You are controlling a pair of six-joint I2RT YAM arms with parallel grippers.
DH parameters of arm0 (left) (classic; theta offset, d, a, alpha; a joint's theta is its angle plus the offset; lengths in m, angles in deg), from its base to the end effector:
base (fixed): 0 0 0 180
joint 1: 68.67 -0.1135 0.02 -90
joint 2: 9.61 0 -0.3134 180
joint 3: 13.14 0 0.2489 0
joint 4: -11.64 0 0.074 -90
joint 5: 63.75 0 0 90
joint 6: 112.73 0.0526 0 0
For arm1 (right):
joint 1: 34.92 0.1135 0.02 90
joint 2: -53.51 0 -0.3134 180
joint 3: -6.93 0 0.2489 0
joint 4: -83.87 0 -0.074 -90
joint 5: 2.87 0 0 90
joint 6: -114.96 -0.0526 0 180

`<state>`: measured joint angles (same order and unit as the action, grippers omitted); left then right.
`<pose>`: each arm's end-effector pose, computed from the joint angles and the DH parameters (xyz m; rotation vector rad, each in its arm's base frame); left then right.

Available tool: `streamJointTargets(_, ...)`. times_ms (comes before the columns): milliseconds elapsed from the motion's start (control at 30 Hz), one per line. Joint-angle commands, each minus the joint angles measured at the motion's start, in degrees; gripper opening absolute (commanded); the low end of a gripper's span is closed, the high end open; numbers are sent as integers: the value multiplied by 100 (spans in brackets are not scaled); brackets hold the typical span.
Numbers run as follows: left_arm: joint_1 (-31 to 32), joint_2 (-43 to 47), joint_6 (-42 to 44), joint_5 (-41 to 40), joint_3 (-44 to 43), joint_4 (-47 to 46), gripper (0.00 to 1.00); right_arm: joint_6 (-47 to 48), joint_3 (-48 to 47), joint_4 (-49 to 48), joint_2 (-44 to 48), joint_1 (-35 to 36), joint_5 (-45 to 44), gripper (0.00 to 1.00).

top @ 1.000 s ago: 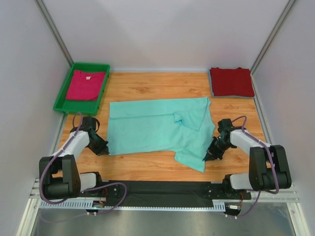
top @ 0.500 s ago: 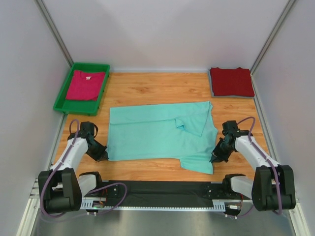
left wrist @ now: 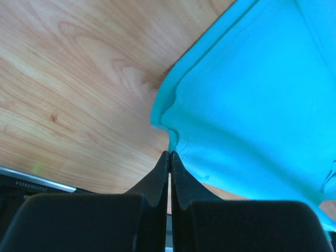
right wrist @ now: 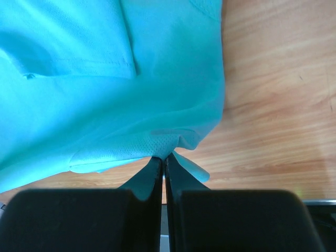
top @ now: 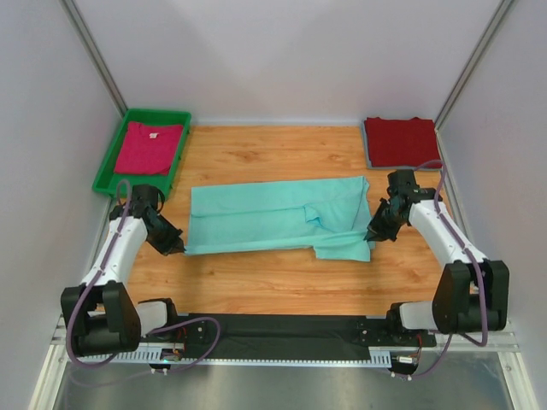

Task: Fold and stack the t-shirts
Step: Fold the tshirt

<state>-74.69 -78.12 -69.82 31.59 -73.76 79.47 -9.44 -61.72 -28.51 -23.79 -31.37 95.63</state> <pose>0.1824 0.0143 0.2485 -1.2945 2.6284 -0.2567 0.2262 0.0218 0.2594 0.7582 2.8469 0.3224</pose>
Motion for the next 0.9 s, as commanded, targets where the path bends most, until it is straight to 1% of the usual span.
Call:
streamJointTargets(0,4,-425,182,133,-473,-1,0,240,-480,-129,-408,-30,-6,0)
streamJointTargets(167,5,-1269,227,309,-1159,-221,0,319,-1068,-138,-1206,-30,-23,0)
streamJointTargets(200,5,-1566,235,327,-1255,-247,0,328,-1252,-120,-1339,-30,29,0)
streamJointTargets(367,5,-2305,262,388,-1800,-300,0,319,-1780,-41,-1823,-12,30,1)
streamJointTargets(500,5,-2676,253,371,-2134,-291,0,293,-2124,20,-2122,-21,91,0)
streamJointTargets(733,5,-3089,165,292,-2451,-247,0,275,-2625,117,-2544,-12,223,1)
streamJointTargets(867,5,-3466,139,301,-2706,-142,0,310,-2923,144,-2834,-12,258,0)
